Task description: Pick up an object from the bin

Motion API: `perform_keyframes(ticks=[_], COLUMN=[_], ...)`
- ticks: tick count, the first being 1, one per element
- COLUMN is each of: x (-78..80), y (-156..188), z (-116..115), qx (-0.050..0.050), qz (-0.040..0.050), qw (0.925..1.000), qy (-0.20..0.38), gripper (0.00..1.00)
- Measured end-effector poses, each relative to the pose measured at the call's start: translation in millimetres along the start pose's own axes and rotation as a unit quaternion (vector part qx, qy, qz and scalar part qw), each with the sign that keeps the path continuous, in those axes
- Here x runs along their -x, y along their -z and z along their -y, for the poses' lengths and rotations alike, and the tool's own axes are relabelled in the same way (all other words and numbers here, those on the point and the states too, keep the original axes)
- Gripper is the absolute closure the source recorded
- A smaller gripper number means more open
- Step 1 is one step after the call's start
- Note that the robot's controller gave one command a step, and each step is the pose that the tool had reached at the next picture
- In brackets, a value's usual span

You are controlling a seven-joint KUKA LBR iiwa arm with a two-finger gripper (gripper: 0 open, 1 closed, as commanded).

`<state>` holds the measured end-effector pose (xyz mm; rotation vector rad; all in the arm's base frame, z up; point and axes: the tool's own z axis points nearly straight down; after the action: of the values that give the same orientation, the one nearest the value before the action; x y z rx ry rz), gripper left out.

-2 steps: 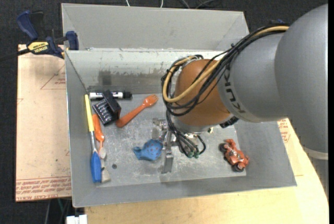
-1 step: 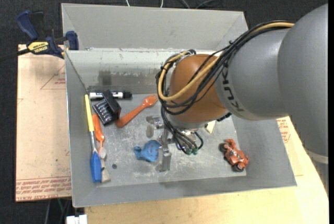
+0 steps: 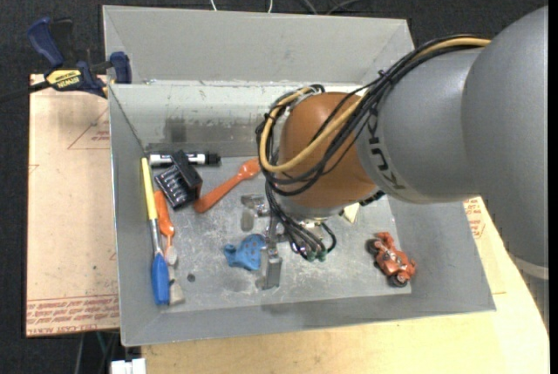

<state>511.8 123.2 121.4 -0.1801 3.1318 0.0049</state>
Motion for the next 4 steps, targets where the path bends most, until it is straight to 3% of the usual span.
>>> perform_keyframes(ticks=[1, 2, 3, 4], x=[6.0, -1.2, -1.2, -3.1], y=[-54.5, -50.9, -50.9, -18.5], z=[14.7, 17.3, 17.4, 17.4], qx=[0.000, 0.001, 0.002, 0.001], qz=[0.0005, 0.0027, 0.0027, -0.0005], qw=[1.0000, 0.9996, 0.9996, 0.9996], qy=[0.002, -0.028, -0.028, -0.028], gripper=[0.00, 1.00, 1.00, 1.00])
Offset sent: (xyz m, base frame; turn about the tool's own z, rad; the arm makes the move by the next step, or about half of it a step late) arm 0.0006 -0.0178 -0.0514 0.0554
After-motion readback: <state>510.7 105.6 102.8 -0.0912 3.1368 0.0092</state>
